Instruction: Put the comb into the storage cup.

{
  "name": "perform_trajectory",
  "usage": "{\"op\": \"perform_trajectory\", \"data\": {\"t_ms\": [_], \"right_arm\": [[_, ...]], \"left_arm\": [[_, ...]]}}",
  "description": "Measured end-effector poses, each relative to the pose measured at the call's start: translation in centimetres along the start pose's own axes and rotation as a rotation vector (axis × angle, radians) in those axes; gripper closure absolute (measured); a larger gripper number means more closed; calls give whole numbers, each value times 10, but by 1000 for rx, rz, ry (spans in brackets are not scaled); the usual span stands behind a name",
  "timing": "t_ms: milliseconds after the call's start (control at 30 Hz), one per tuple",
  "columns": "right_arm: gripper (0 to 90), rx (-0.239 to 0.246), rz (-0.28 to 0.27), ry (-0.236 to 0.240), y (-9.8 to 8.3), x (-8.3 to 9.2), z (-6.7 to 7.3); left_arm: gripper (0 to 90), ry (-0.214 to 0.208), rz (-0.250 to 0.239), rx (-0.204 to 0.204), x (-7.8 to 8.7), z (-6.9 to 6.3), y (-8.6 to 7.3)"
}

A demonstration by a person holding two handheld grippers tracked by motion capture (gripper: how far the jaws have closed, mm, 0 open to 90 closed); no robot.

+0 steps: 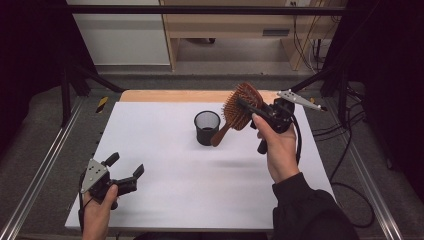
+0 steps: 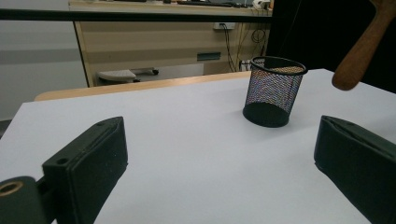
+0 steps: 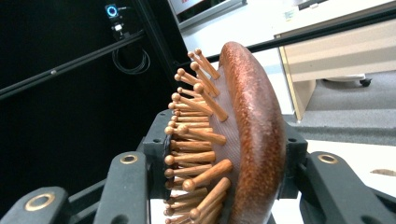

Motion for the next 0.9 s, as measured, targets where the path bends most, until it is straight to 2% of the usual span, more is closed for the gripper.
{"op": "perform_trajectory", "data": {"t_ms": [200, 333, 600, 900], "right_arm": [[519, 0, -18, -8, 22, -8, -2], [518, -13, -50, -1, 36, -12, -4], [518, 4, -58, -37, 58, -30, -9], [518, 13, -51, -62, 70, -50, -15]], "left_arm": [[30, -3, 4, -3, -2, -1, -1], [31, -15, 7, -8, -3, -3, -1], [31, -19, 7, -10, -4, -3, -2], [31, -21, 3, -7, -4, -1, -1]]}}
Point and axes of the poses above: each handheld gripper's, and its own axes: x roughly backward along the jaws, y roughly out of its top, z roughly to its left, the point moved 8 cm from there along -x, roughly forward along the jaws, and after that the axes turned 14 degrees about z, right-handed, at the moved point
